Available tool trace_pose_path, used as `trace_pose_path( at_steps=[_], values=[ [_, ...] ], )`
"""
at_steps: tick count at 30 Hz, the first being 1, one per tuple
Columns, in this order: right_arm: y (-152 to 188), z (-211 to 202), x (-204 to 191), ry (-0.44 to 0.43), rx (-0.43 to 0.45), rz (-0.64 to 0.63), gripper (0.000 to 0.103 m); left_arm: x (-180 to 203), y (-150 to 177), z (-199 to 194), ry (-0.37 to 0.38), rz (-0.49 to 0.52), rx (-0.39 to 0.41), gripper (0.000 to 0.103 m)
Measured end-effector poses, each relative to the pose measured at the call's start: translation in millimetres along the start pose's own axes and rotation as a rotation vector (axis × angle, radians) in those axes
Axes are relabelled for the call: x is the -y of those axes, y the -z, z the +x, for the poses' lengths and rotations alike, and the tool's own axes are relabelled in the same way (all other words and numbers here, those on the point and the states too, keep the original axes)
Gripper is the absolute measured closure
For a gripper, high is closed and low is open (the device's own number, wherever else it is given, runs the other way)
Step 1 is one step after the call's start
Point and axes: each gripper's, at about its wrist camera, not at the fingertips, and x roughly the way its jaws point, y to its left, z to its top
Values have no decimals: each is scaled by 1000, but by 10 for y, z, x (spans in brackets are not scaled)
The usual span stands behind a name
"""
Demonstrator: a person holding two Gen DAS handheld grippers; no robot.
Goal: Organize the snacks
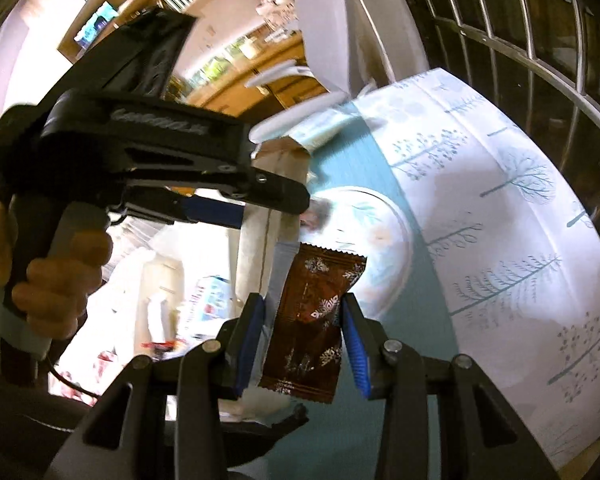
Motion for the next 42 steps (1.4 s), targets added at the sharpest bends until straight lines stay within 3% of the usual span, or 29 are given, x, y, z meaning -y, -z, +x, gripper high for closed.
trace_pose_path(
  at_steps=[5, 6, 8, 11, 18, 24, 26, 28, 30, 42],
  values=[
    [69, -5, -263, -37, 5, 3, 63, -88, 272, -455, 22, -21, 68, 49],
    [96, -1, -320, -48, 4, 2, 63, -118, 341, -519, 20, -24, 80, 53],
    [144, 26, -460, -77, -2, -3, 63, -184, 477, -591, 10, -39, 95, 74],
    [215, 107, -691, -107, -20, -27, 63, -420, 705, -693, 30, -76, 115, 75],
    [362, 337, -1264, -170, -71, -121, 63, -1089, 1231, -906, 0, -189, 155, 77],
    [537, 421, -1578, -169, -105, -186, 62, -1567, 1664, -963, -22, -271, 177, 77],
    [568, 451, -1640, -140, -118, -202, 61, -1650, 1795, -977, -25, -278, 192, 77],
    [600, 475, -1690, -123, -133, -210, 42, -1698, 1923, -1001, -24, -275, 214, 77],
    [632, 471, -1715, -112, -129, -203, 31, -1711, 2033, -1013, -19, -269, 236, 77],
    [687, 375, -1595, -89, -111, -177, 30, -1683, 2338, -910, -56, -279, 259, 77]
  ],
)
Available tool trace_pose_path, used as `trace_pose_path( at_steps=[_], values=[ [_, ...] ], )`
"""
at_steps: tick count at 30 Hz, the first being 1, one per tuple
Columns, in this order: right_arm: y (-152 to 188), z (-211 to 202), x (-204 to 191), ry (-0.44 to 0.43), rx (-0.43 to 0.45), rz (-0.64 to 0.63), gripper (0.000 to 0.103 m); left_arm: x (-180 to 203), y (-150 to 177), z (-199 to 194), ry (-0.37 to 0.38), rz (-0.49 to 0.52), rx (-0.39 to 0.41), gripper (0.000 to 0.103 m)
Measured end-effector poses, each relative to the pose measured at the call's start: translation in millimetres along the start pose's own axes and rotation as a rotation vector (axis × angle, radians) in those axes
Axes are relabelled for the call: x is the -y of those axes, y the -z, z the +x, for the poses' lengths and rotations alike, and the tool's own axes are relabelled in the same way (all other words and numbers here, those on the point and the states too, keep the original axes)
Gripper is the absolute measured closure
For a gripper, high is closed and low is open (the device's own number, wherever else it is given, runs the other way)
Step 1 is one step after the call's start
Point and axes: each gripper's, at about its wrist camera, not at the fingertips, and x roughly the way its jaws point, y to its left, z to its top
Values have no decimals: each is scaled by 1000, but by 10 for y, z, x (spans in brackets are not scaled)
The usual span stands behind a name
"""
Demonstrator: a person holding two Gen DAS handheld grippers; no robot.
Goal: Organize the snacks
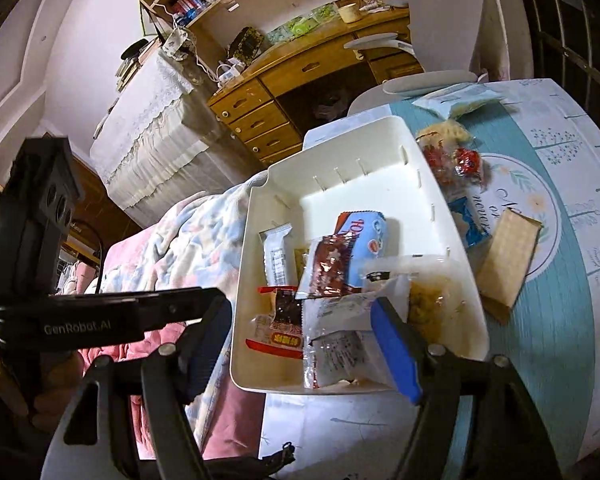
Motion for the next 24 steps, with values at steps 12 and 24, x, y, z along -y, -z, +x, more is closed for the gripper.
trace_pose_path(
  at_steps=[12, 24],
  values=[
    [38, -377, 549, 62, 16, 5, 30, 456, 134, 149, -12, -1, -14, 76],
    [-207, -624, 1361, 34, -51, -50, 30, 1289, 145, 468, -54, -63, -24, 76]
  ],
)
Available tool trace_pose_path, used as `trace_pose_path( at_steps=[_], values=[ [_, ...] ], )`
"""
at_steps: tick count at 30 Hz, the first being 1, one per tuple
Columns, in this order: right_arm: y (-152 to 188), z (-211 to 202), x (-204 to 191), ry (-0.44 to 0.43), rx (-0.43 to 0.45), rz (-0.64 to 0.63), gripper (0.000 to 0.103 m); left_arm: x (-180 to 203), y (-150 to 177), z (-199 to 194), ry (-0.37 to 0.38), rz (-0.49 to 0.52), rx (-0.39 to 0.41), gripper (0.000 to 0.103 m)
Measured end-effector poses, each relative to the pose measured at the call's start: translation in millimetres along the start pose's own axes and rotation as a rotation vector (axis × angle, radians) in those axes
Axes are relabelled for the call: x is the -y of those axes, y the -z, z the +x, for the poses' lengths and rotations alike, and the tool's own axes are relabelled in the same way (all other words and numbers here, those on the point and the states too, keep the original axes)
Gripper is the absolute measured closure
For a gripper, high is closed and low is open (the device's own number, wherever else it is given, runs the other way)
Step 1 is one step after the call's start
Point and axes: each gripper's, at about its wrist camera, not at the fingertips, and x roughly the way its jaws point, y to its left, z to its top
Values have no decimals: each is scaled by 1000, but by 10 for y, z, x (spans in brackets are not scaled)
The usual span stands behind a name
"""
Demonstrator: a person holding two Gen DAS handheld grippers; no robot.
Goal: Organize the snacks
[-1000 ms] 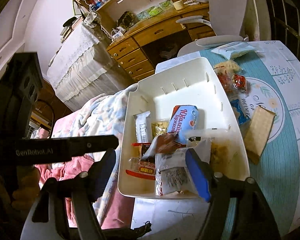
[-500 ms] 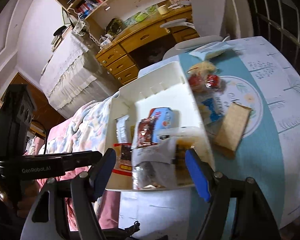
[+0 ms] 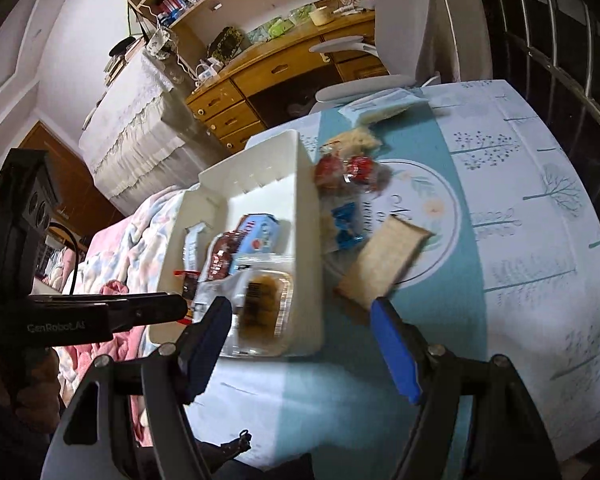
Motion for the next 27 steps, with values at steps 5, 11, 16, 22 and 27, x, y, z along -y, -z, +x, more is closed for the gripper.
trace_pose_path(
  at_steps=[5, 11, 16, 22, 27],
  values=[
    [-192, -71, 336, -19, -22, -55, 30, 313, -33, 90, 2, -47, 44, 75],
    [-475, -145, 677, -4, -8, -185, 31, 732, -69, 194, -13, -60, 152, 61],
    [-720, -93, 873, 29, -3, -306, 31, 1041, -111, 348, -39, -28, 202, 46],
    [-1063, -59, 1005, 20, 9, -391, 31, 1312, -193, 736, -116, 18, 158, 29],
    [-1324, -30, 1134, 54, 29, -429, 31, 1416, -278, 1145, -184, 27, 90, 29]
  ],
)
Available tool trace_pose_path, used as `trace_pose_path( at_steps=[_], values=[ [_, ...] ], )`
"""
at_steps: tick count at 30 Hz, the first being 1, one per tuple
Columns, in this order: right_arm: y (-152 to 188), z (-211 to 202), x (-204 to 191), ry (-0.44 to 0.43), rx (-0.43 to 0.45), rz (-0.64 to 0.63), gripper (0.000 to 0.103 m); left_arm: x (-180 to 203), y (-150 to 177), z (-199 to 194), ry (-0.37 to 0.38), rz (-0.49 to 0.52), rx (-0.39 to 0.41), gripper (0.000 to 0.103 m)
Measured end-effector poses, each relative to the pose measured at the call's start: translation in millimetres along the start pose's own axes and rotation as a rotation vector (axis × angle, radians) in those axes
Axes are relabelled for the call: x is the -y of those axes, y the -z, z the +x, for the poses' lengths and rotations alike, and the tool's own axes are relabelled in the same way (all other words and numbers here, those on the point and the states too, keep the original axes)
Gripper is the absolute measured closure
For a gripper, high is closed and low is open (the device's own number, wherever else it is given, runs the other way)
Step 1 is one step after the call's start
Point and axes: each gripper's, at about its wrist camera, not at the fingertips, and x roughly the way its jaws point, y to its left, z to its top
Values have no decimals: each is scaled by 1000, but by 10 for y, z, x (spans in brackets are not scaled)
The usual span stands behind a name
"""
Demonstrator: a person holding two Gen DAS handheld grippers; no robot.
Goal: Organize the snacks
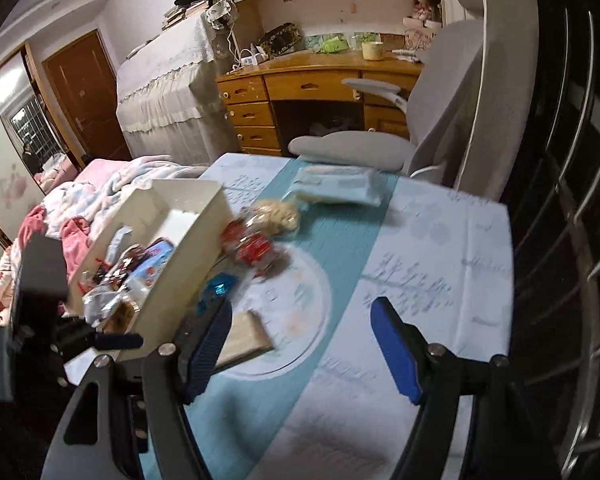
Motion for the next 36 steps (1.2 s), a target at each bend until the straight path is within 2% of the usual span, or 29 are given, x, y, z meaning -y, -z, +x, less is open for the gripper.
trace_pose_path(
  at_steps=[7, 14, 22, 26, 31, 33, 36],
  values=[
    [-42, 61, 220, -8, -21, 3, 31, 166, -162, 470, -75, -19, -67, 29],
    [55, 102, 331, -32, -63, 17, 31, 107, -329, 783, -66, -96, -115, 29],
    [116, 154, 497, -13, -90, 72, 31, -70, -417, 1013, -61, -153, -164, 29],
    [108, 191, 509, -14, -96, 76, 31, -135, -451, 1080, -54, -168, -177, 28],
    [90, 208, 469, -22, -100, 71, 31, -133, -478, 1125, -49, -159, -162, 22],
    [90, 214, 460, -23, -103, 70, 31, -115, -559, 1197, -41, -158, -157, 17],
    [91, 217, 450, -21, -106, 69, 31, -78, -609, 1233, -54, -143, -145, 16]
  ],
)
